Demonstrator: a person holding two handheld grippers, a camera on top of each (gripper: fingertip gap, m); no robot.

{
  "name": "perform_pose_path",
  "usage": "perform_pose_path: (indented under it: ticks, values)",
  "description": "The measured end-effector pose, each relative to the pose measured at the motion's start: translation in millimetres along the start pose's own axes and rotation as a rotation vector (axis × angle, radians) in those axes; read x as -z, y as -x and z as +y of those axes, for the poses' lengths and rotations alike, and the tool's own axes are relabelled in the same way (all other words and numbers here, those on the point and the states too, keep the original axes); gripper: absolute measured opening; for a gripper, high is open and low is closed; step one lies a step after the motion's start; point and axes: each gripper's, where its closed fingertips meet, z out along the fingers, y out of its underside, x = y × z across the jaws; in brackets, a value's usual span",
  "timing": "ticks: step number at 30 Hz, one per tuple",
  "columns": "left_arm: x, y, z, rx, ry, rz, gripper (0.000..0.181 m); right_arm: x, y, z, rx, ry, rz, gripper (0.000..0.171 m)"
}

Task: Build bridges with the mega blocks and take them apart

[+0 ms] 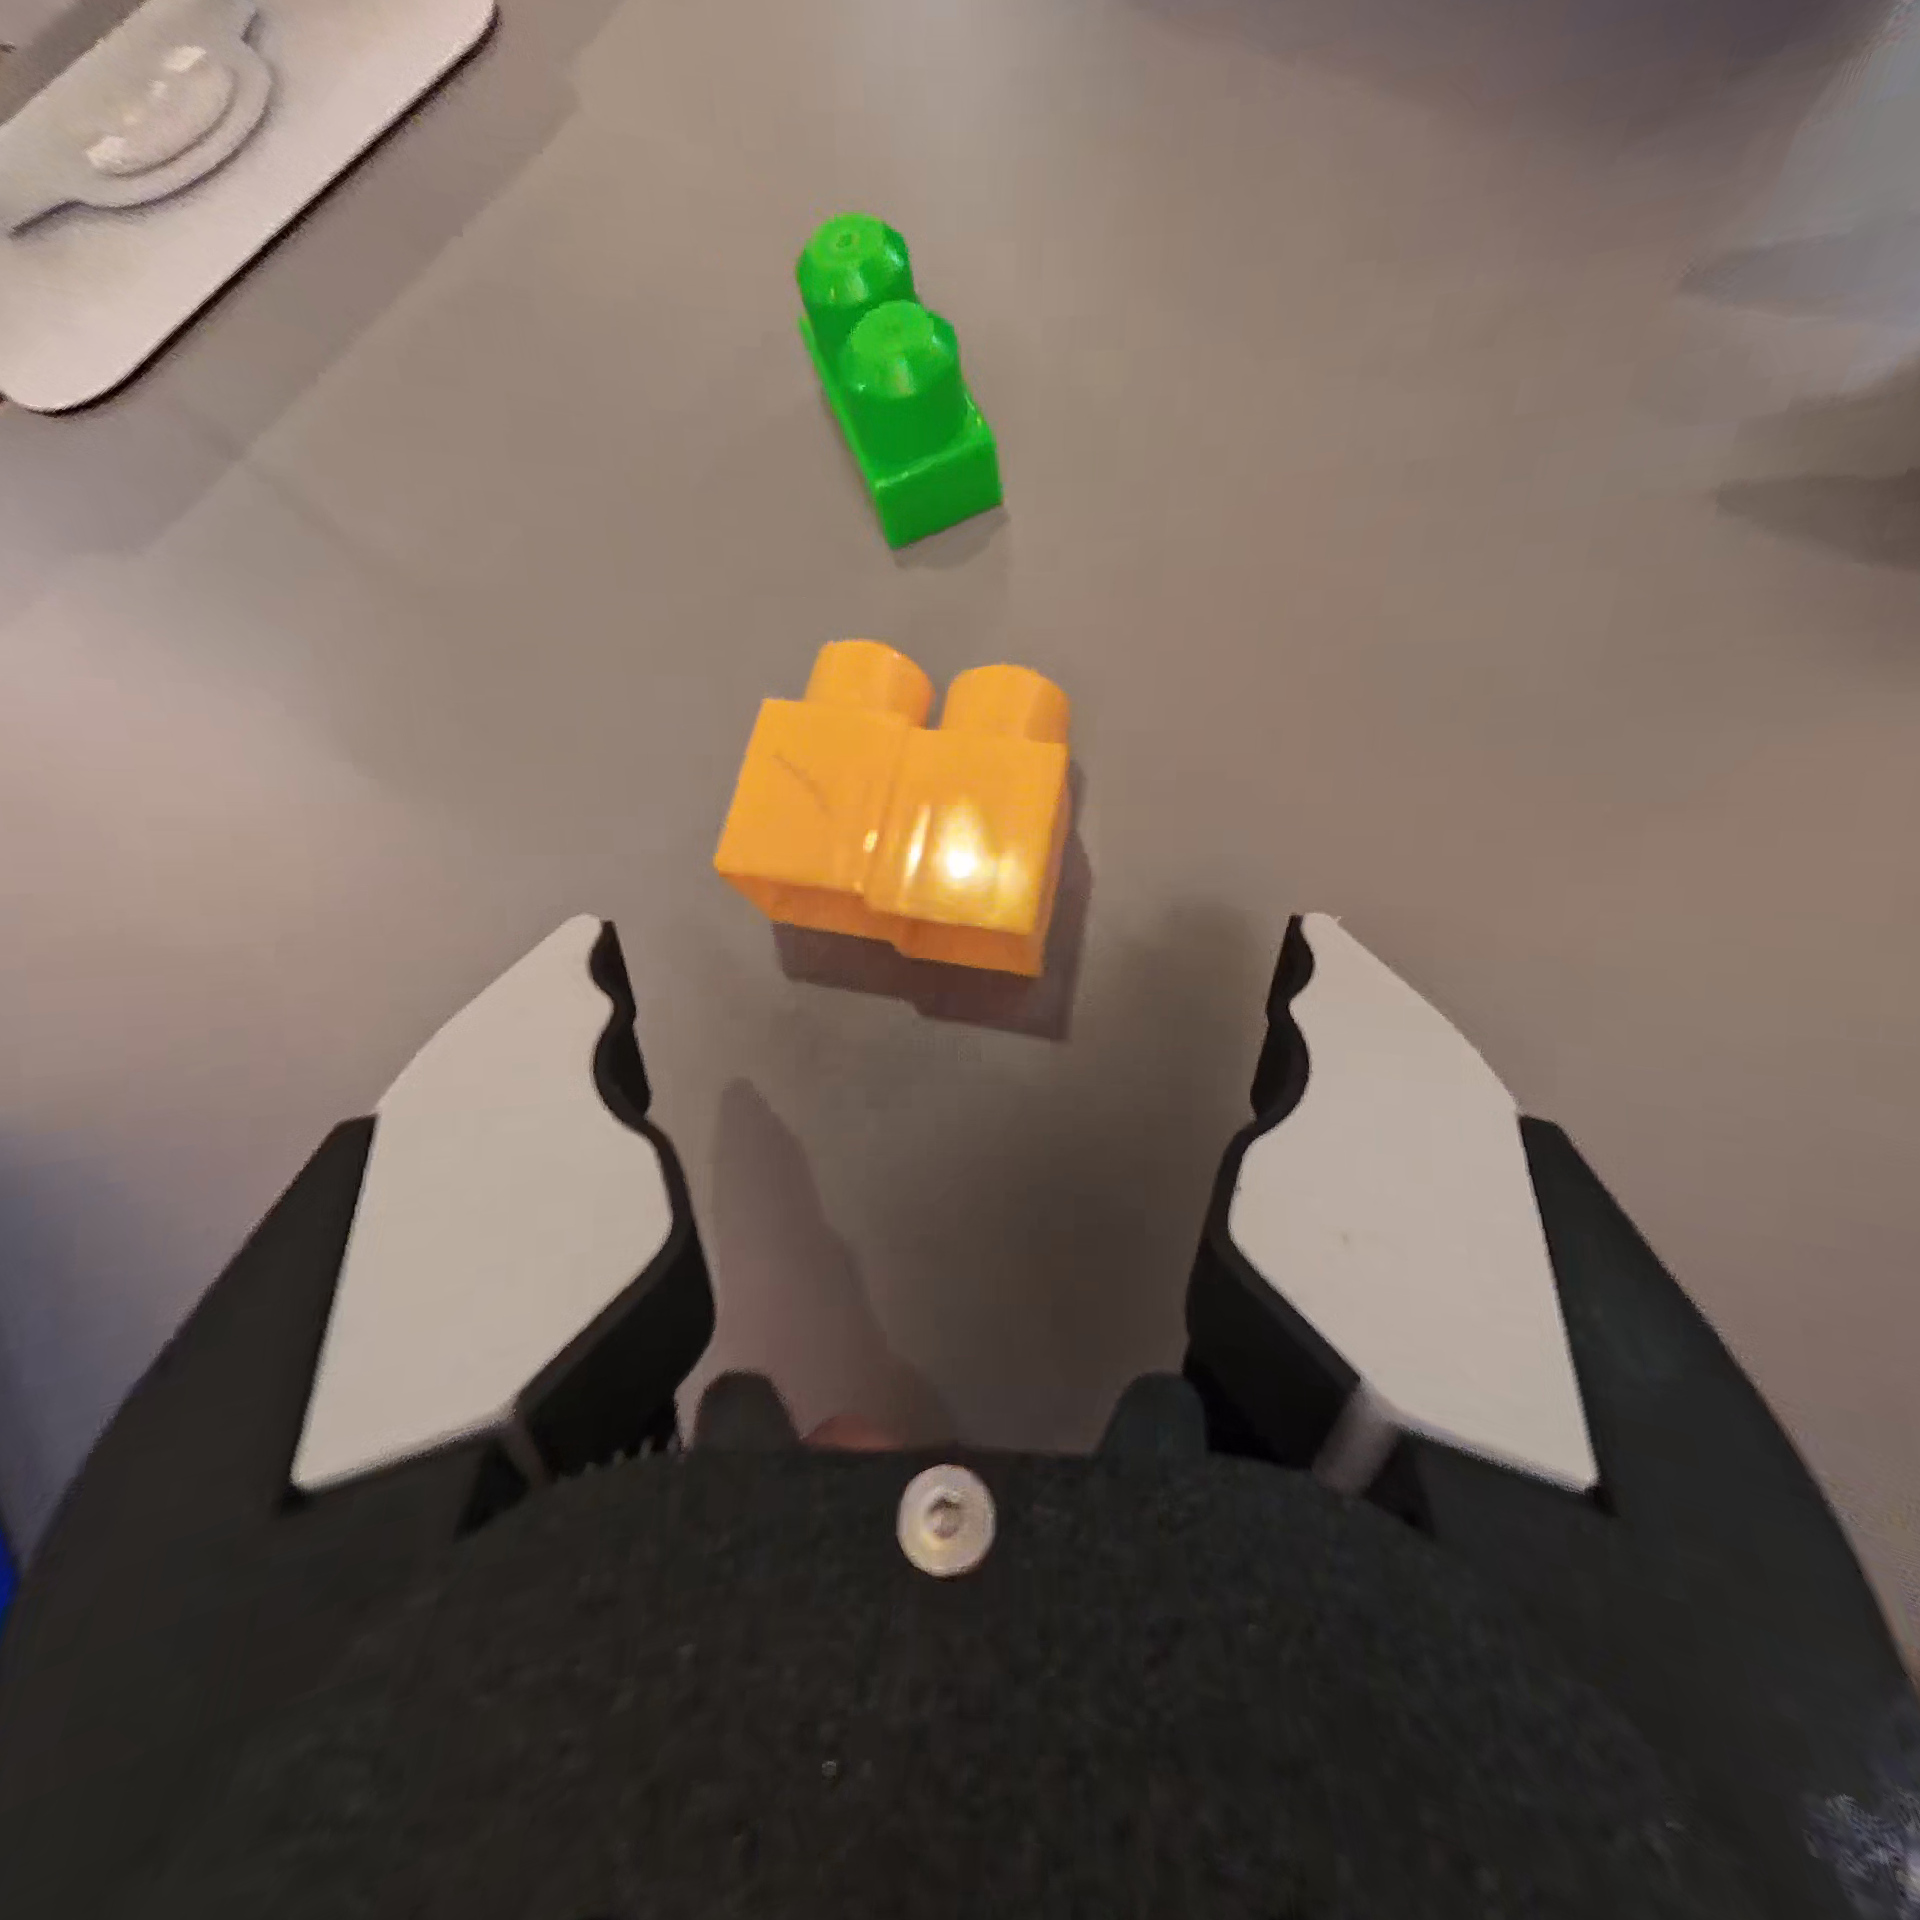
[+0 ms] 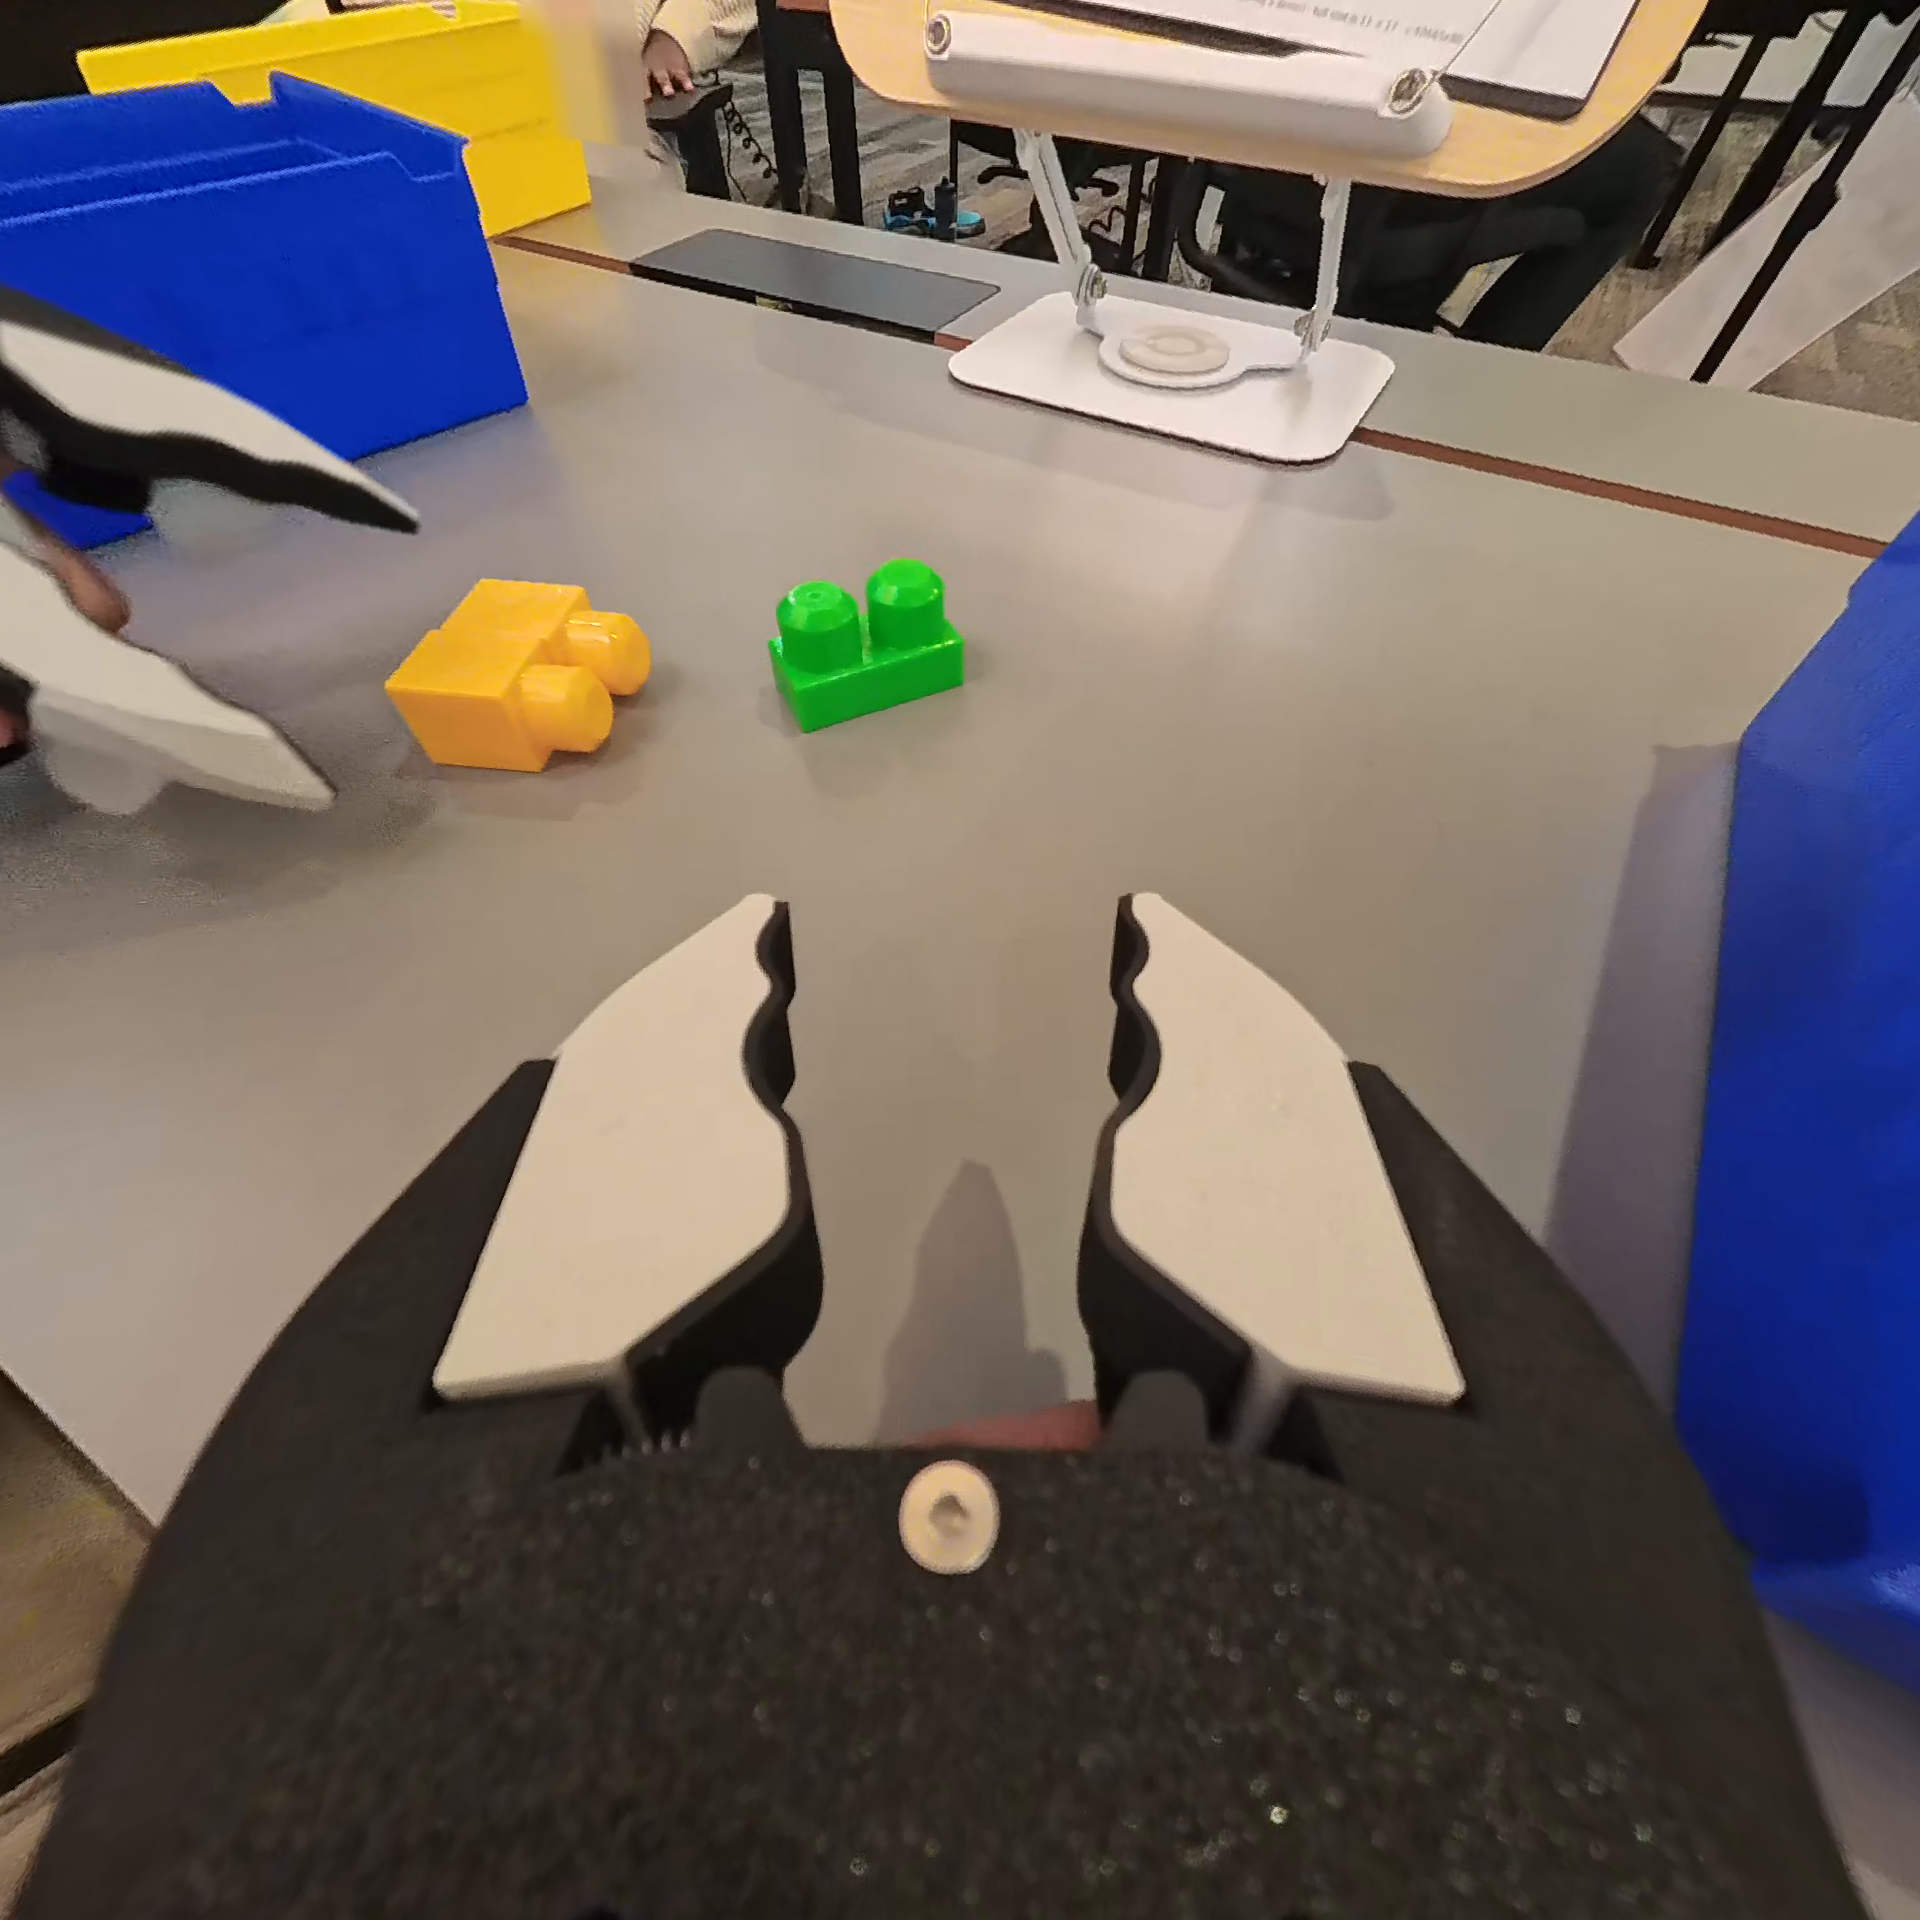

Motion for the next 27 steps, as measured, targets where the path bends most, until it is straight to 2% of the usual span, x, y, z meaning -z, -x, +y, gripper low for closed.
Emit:
perform_pose_path:
  ticks: [6, 10, 15, 22, 23, 24, 27]
  values:
    - [-30, 7, -3, -0.168, 0.227, 0.127, 0.116, 3, -1, -2, 0.007, -0.005, 0.010, 0.058]
    - [-39, 6, 9, -0.205, 0.335, 0.207, 0.114, 4, -3, -2, 0.005, -0.006, 0.014, 0.058]
    - [-44, 2, 11, -0.146, 0.339, 0.299, 0.106, 4, -4, -1, 0.000, -0.004, 0.014, 0.058]
    - [-43, 2, 12, -0.140, 0.313, 0.304, 0.103, 2, -4, 1, -0.004, 0.001, 0.010, 0.058]
    - [-42, 2, 11, -0.140, 0.307, 0.304, 0.098, 2, -4, 1, -0.003, 0.002, 0.010, 0.058]
    - [-41, 2, 9, -0.141, 0.292, 0.308, 0.081, 2, -3, 1, -0.004, 0.001, 0.008, 0.058]
    - [-41, 2, 9, -0.140, 0.277, 0.312, 0.081, 2, -3, 1, -0.004, 0.000, 0.007, 0.058]
